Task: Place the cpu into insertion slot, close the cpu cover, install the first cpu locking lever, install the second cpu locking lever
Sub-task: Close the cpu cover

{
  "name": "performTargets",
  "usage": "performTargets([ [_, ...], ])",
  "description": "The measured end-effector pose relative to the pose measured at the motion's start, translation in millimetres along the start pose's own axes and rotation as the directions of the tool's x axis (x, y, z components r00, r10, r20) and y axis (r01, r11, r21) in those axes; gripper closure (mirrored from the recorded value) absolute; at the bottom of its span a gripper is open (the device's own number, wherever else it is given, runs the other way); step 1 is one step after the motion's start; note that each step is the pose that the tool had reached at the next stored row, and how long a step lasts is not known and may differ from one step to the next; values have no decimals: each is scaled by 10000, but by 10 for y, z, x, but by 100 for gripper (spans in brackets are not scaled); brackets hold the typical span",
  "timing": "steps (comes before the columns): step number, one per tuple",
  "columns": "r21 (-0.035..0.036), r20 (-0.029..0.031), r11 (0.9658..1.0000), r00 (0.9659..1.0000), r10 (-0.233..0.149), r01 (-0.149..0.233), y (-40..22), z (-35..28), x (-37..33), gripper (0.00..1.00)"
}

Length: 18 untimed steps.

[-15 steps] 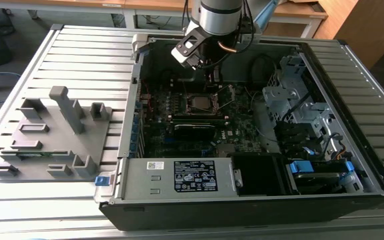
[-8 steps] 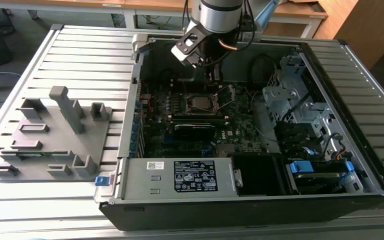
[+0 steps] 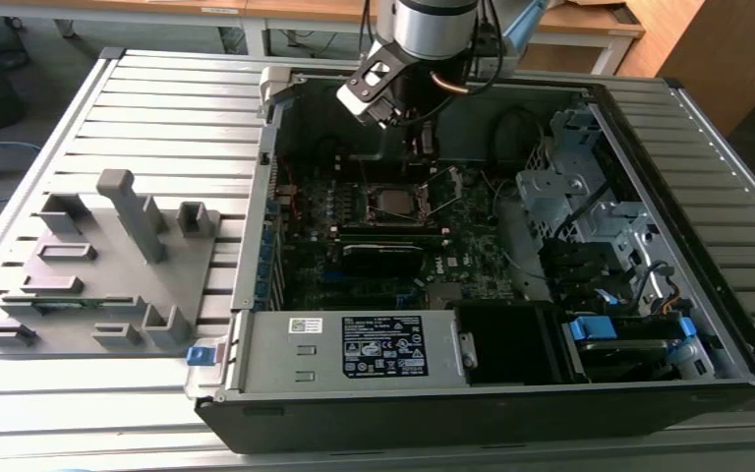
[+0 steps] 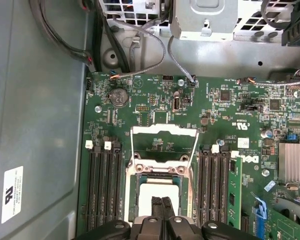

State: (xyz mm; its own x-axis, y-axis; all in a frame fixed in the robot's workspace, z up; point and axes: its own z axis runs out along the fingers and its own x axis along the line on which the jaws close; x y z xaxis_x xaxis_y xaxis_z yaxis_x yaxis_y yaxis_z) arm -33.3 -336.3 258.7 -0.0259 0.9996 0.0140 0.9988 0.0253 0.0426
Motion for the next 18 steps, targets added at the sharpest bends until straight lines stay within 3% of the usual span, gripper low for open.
performTargets([
  [4,1,2,10000,10000,2,-2,60,3,-1,89],
  [18,3,4,10000,10000,2,-2,404,26,-10,89],
])
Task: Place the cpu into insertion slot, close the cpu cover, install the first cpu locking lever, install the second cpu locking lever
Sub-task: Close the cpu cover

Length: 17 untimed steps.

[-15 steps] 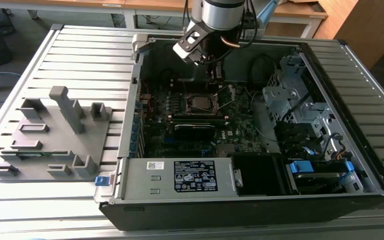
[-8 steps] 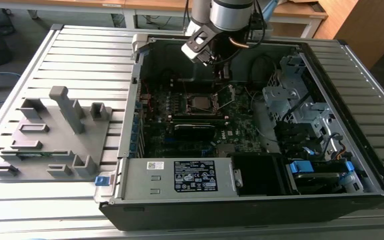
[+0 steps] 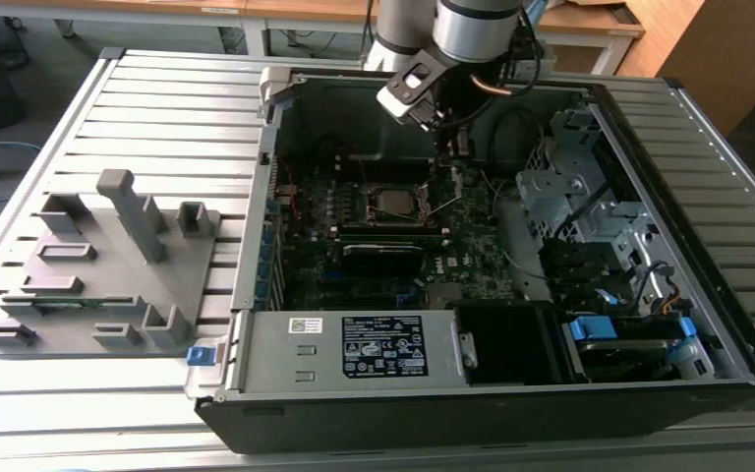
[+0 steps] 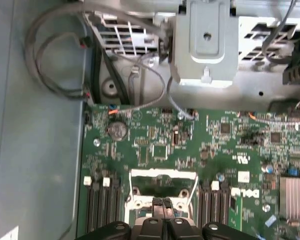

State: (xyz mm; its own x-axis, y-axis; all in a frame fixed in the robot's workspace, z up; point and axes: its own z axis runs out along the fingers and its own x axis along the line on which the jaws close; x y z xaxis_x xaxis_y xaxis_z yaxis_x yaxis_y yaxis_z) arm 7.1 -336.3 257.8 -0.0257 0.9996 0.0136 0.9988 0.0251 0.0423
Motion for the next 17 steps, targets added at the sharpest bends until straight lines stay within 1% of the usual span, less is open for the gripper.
performTargets([
  [17,3,-3,10000,10000,1,-1,391,25,-10,89],
])
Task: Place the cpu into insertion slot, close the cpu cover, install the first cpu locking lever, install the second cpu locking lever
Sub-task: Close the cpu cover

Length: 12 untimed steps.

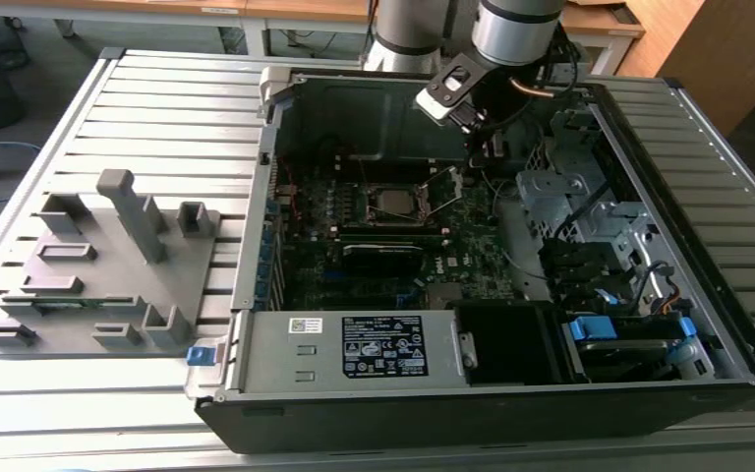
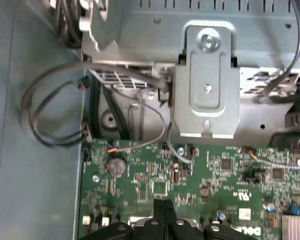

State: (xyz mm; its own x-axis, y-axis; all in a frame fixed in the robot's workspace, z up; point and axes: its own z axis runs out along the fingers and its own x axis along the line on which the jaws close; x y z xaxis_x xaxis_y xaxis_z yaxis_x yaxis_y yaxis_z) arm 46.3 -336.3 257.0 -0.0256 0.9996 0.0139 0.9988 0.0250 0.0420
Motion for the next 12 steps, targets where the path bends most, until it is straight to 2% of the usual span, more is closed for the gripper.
performTargets([
  [3,0,2,10000,10000,11,-11,40,25,-1,89],
  [8,0,4,10000,10000,80,-80,52,81,-3,89],
  [12,0,6,10000,10000,84,-84,53,86,-3,89],
])
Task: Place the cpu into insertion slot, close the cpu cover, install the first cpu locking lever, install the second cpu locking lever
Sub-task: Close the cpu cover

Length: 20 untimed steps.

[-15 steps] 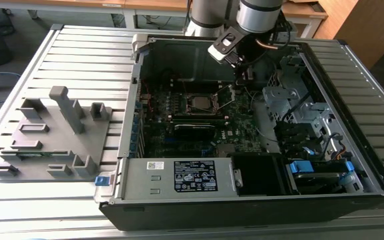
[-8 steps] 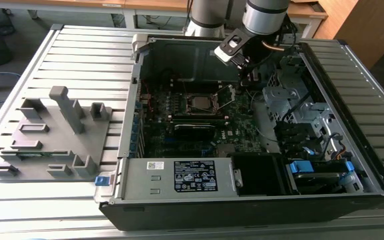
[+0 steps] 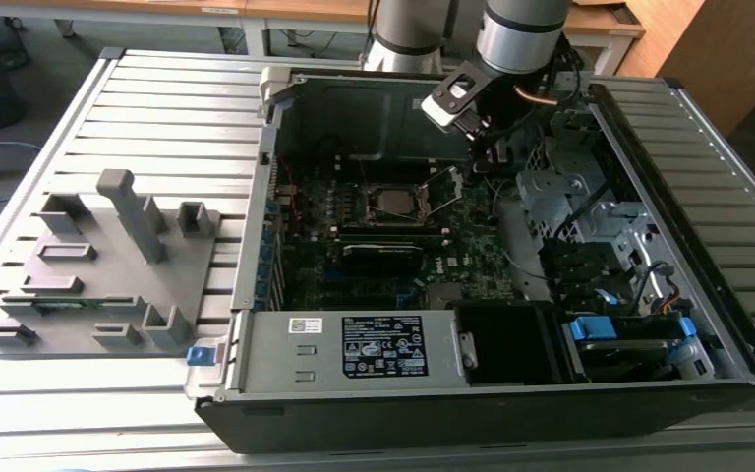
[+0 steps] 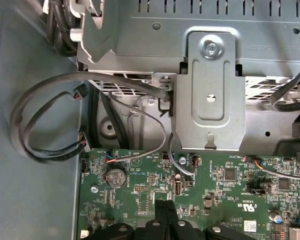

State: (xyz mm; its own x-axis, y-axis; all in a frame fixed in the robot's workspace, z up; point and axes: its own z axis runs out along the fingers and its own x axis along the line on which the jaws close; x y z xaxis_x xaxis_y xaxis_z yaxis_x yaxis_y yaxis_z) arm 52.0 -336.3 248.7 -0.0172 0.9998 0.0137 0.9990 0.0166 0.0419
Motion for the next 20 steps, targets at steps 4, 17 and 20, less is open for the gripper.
performTargets([
  [4,117,-4,9999,10000,1,-1,1,3,0,89],
  [17,466,-8,9989,10000,7,-7,4,12,0,89],
  [20,466,-9,9989,10000,7,-7,-2,13,0,89],
])
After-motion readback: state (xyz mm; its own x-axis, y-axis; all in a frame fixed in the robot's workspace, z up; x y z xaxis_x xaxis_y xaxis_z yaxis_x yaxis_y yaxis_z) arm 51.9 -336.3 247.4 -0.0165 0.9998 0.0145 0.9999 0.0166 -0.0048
